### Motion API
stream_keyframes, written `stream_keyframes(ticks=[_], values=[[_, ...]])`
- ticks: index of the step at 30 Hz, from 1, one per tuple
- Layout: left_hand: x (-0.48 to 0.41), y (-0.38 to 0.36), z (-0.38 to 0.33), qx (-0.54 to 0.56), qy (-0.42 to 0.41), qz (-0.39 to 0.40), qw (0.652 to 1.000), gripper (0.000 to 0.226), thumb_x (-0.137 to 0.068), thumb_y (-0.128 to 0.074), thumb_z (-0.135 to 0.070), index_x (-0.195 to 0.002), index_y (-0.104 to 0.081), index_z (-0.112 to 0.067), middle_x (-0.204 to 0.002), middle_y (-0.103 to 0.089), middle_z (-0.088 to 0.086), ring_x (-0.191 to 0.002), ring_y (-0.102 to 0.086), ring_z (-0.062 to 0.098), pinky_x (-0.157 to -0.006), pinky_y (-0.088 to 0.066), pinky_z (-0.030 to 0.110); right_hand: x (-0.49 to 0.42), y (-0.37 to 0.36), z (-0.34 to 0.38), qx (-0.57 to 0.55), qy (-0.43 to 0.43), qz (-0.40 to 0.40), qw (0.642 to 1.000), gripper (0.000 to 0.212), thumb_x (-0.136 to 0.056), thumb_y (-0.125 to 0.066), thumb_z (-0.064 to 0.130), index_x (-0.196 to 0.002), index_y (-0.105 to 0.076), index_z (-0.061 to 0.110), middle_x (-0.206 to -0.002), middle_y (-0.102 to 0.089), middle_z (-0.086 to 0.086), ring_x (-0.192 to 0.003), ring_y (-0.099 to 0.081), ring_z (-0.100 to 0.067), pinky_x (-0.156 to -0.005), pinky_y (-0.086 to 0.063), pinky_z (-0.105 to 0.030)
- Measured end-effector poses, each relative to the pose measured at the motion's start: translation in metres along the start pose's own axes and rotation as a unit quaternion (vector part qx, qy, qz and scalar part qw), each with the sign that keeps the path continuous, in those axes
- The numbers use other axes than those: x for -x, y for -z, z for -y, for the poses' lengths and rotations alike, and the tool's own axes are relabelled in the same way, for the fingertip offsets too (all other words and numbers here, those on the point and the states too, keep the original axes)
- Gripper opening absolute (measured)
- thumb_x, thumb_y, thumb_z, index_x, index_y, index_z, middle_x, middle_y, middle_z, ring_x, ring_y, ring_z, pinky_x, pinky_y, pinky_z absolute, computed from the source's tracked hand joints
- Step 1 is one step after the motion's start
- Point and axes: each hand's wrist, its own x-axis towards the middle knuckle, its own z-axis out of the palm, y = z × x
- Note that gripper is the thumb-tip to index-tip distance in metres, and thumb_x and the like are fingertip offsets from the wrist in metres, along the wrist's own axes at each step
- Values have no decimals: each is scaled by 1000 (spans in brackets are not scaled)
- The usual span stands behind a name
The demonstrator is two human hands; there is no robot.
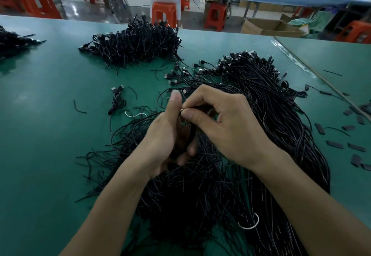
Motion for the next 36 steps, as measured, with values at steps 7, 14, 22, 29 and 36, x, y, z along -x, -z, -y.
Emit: stream_keyframes(ticks=[7, 14, 22, 29, 36], values=[[-8, 7, 8, -110, -74, -169, 977, 66, -102, -30, -61, -54, -46, -17, -49, -34, -5, -43, -27, 13, -45, -24, 24, 9, 20, -10, 183, -248, 156, 939, 52, -78, -53, 77, -84, -55, 26, -76, -62, 8, -65, -58, -6, -60, -49, -26], [-9, 10, 8, -99, -72, -191, 974, 66, -101, -26, -62, -45, -40, -29, -46, -30, -11, -41, -24, 11, -39, -26, 17, 18, 20, -2, 286, -316, 384, 819, 69, -78, -55, 78, -59, -66, 12, -54, -68, 1, -44, -58, -2, -69, -59, -34], [-11, 11, 8, -78, -63, -200, 975, 70, -101, -24, -63, -48, -49, -27, -43, -35, -11, -38, -29, 6, -39, -27, 15, 15, 22, -2, 225, -298, 429, 823, 31, -89, -70, 31, -63, -67, 15, -58, -70, 1, -52, -66, -8, -54, -49, -18], [-9, 9, 7, -96, -58, -226, 968, 77, -101, -17, -64, -48, -55, -23, -41, -42, -8, -39, -36, 6, -48, -30, 26, 0, 48, -5, 158, -245, 141, 946, 24, -91, -67, 41, -75, -73, 25, -41, -54, 15, -34, -40, -3, -36, -31, -11], [-2, -1, 0, -89, -92, -109, 986, 62, -97, -37, -50, -53, -59, -13, -46, -46, -6, -38, -37, 8, -40, -31, 12, -3, 35, -1, 99, -152, 3, 983, 13, -91, -70, 25, -101, -78, 26, -75, -70, 21, -73, -63, 10, -61, -43, -3]])
